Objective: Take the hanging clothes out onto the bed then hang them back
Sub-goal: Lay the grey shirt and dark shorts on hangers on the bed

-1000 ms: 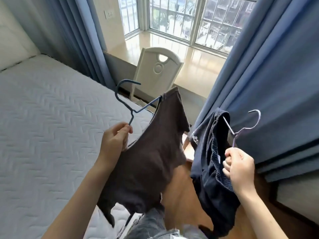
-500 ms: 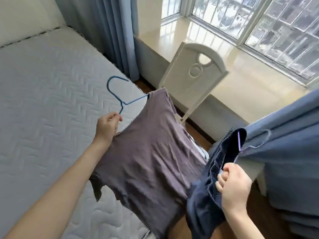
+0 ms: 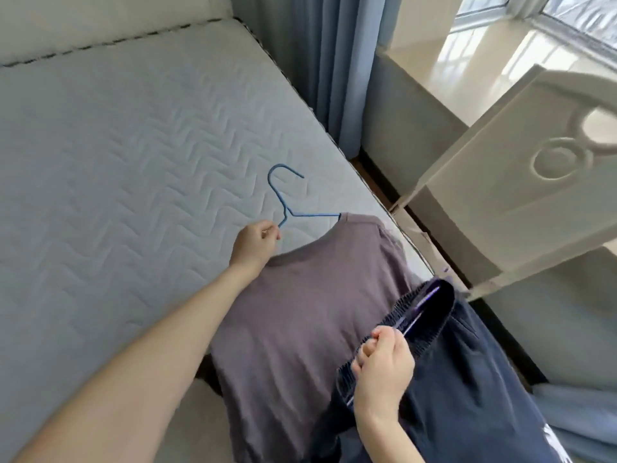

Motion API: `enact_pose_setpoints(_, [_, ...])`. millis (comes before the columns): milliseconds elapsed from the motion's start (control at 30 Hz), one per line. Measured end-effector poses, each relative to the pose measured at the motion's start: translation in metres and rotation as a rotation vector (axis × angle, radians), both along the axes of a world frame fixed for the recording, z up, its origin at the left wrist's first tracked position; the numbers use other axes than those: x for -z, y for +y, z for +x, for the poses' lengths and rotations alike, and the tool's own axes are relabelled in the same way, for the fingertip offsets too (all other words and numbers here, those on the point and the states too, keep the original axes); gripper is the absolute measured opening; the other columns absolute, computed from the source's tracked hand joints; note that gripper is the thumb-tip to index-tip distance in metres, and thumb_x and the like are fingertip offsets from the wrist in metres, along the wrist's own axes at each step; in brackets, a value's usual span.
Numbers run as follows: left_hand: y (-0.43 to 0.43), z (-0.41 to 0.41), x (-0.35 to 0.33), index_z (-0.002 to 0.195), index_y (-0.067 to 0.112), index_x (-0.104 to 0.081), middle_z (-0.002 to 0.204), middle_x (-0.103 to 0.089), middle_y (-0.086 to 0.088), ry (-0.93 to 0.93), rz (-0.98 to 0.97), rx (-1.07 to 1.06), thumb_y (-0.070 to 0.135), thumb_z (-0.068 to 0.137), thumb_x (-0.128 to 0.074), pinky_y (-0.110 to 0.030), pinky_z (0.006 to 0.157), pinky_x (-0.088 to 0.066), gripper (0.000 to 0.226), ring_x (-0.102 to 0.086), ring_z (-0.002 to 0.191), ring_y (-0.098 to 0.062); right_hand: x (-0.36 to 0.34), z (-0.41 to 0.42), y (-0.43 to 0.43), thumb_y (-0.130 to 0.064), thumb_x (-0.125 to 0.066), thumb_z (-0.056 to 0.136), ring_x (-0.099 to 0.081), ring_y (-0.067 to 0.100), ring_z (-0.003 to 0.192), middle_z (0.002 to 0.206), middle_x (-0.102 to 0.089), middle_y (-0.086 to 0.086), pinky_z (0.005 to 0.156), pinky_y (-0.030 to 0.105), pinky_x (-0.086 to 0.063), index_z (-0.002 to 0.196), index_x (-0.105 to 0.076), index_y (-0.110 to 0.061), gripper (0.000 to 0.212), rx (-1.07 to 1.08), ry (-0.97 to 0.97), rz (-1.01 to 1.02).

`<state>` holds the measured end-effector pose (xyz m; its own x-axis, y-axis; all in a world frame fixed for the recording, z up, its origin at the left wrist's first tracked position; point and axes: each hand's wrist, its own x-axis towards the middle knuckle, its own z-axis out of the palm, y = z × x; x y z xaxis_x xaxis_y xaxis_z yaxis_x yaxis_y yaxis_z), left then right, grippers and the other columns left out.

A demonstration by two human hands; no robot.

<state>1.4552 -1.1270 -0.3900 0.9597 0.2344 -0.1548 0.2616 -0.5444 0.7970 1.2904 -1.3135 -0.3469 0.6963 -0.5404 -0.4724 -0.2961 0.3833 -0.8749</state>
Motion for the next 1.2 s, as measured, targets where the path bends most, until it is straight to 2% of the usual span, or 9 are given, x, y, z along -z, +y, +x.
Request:
enact_pose_setpoints(100, [0.01,0.023,0.064,0.078,0.01,-0.064,0.085,-0.071,-0.012,0.021,0.107,0.015,0.018,0.093,-0.045,-0.037,0.073,-0.048,0.025,-0.063,0.083,-0.031,0.071,0.027,0.023,-0.006,-0.036,0.101,-0.036,0.013,0.039,0.046,-0.04,-0.004,0.039,0.026,-0.036,0.075,-0.046,-0.006,0.028,-0.127,-0.031,-0.072])
enact_pose_setpoints(233, [0.022,0.037,0.14,0.083,0.008,-0.063,0.093,-0.068,-0.013,0.051,0.188,-0.009,0.017,0.093,-0.041,-0.04,0.075,-0.05,0.026,-0.061,0.086,-0.033,0.147,0.054,0.048,-0.012,-0.038,0.103,-0.057,0.021,0.047,0.052,-0.057,0.003,0.054,0.037,-0.054,0.077,-0.049,-0.003,0.03,-0.277,-0.058,-0.244])
enact_pose_setpoints(367, [0.034,0.039,0.188,0.079,0.004,-0.066,0.094,-0.062,-0.014,-0.052,0.263,0.038,0.014,0.092,-0.048,-0.037,0.075,-0.042,0.024,-0.057,0.09,-0.031,0.193,0.074,0.063,-0.014,-0.039,0.102,-0.057,0.018,0.042,0.056,-0.056,0.01,0.046,0.032,-0.052,0.073,-0.046,-0.001,0.033,-0.354,-0.023,-0.322])
enact_pose_setpoints(533, [0.031,0.031,0.211,0.076,0.004,-0.062,0.084,-0.059,-0.01,-0.264,0.321,-0.041,0.017,0.09,-0.056,-0.03,0.07,-0.041,0.02,-0.052,0.079,-0.021,0.22,0.083,0.064,-0.015,-0.037,0.102,-0.061,0.02,0.042,0.059,-0.061,0.015,0.041,0.017,-0.045,0.073,-0.046,0.001,0.033,-0.426,0.039,-0.491])
enact_pose_setpoints(667, [0.032,0.033,0.215,0.074,0.004,-0.062,0.081,-0.059,-0.011,-0.318,0.364,-0.045,0.015,0.089,-0.057,-0.029,0.067,-0.04,0.02,-0.054,0.077,-0.023,0.227,0.085,0.07,-0.015,-0.036,0.101,-0.059,0.017,0.038,0.054,-0.059,0.01,0.041,0.022,-0.047,0.073,-0.044,-0.002,0.033,-0.415,0.079,-0.588])
enact_pose_setpoints(833, [0.029,0.034,0.205,0.072,0.003,-0.059,0.076,-0.06,-0.015,-0.281,0.45,-0.001,0.012,0.091,-0.057,-0.034,0.062,-0.04,0.021,-0.057,0.072,-0.029,0.228,0.091,0.075,-0.017,-0.032,0.101,-0.057,0.015,0.038,0.051,-0.058,0.004,0.049,0.027,-0.049,0.075,-0.044,-0.004,0.032,-0.449,0.156,-0.655])
enact_pose_setpoints(900, [0.028,0.036,0.193,0.078,0.001,-0.062,0.084,-0.063,-0.017,-0.16,0.45,0.033,0.014,0.093,-0.054,-0.037,0.066,-0.041,0.021,-0.06,0.079,-0.033,0.22,0.092,0.076,-0.017,-0.031,0.101,-0.057,0.017,0.037,0.053,-0.059,0.006,0.051,0.03,-0.05,0.076,-0.045,-0.002,0.032,-0.466,0.195,-0.622])
enact_pose_setpoints(1033, [0.027,0.031,0.145,0.097,0.004,-0.064,0.107,-0.063,-0.015,0.069,0.352,0.046,0.022,0.089,-0.056,-0.04,0.081,-0.047,0.022,-0.058,0.1,-0.033,0.175,0.09,0.071,-0.012,-0.033,0.099,-0.053,0.021,0.036,0.058,-0.054,0.014,0.043,0.035,-0.052,0.075,-0.046,-0.002,0.029,-0.424,0.17,-0.351])
enact_pose_setpoints(1200, [0.01,-0.044,0.03,0.102,0.01,-0.068,0.103,-0.068,-0.006,-0.03,0.092,-0.107,0.019,0.089,-0.055,-0.035,0.081,-0.049,0.021,-0.064,0.093,-0.025,0.06,0.031,0.02,-0.006,-0.037,0.097,-0.045,0.02,0.036,0.052,-0.045,0.009,0.039,0.029,-0.044,0.072,-0.048,-0.006,0.027,-0.232,0.031,-0.226])
